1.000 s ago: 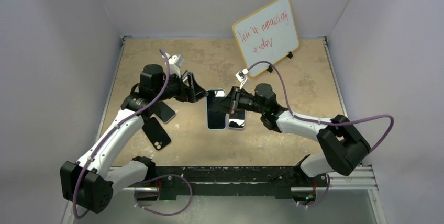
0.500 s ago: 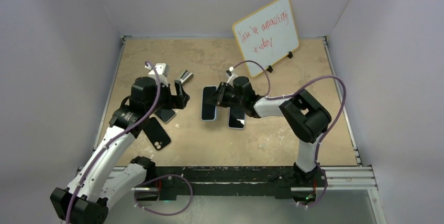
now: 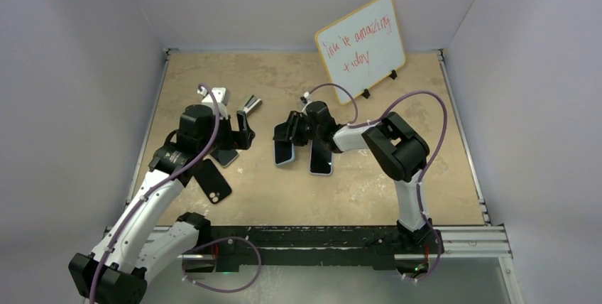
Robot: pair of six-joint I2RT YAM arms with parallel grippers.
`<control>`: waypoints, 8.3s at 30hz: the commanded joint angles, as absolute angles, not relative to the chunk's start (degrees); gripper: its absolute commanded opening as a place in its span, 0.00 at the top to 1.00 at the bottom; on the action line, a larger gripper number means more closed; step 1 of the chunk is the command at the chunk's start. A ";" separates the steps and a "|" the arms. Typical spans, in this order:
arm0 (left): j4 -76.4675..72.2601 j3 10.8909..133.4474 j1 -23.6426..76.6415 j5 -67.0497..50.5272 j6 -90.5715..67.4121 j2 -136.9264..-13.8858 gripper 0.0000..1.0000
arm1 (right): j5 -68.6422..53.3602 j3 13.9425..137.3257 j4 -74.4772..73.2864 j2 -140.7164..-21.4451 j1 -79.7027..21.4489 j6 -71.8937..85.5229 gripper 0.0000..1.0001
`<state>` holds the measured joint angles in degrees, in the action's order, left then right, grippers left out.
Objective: Put the phone into the phone case
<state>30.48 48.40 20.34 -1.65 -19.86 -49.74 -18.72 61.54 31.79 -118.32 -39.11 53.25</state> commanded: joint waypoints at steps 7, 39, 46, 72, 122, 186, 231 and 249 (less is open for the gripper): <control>31.02 48.88 20.39 1.78 -19.48 -51.03 0.08 | -13.59 66.68 18.11 -113.70 -38.59 44.76 0.34; 31.96 39.80 2.33 6.22 -44.52 -60.30 0.07 | -17.32 61.95 19.80 -114.71 -38.96 40.44 0.96; 35.36 38.80 0.37 12.62 -48.43 -61.56 0.11 | -18.84 62.84 18.83 -109.19 -39.62 38.87 0.68; 26.45 46.23 -13.51 15.10 -49.39 -80.24 0.41 | -19.26 91.23 16.66 -131.65 -48.98 45.97 0.34; 7.11 35.36 -13.75 -30.06 -37.86 -91.27 0.57 | -26.05 88.92 31.93 -137.10 -51.10 59.01 0.38; 10.90 31.60 -13.80 -32.92 -38.36 -81.07 0.56 | -30.33 77.85 38.15 -126.39 -48.57 52.72 1.00; 34.32 34.17 -14.49 -3.60 -45.94 -70.56 1.00 | -19.43 63.75 26.30 -99.56 -42.58 50.47 1.00; 18.05 34.18 1.61 -13.42 -61.33 -73.51 1.00 | -12.52 60.27 21.89 -96.10 -47.55 48.25 1.00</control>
<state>23.66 33.34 0.93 -9.78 -57.78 -72.73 -12.51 60.73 18.68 -97.54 -45.71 47.77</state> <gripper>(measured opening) 0.020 0.042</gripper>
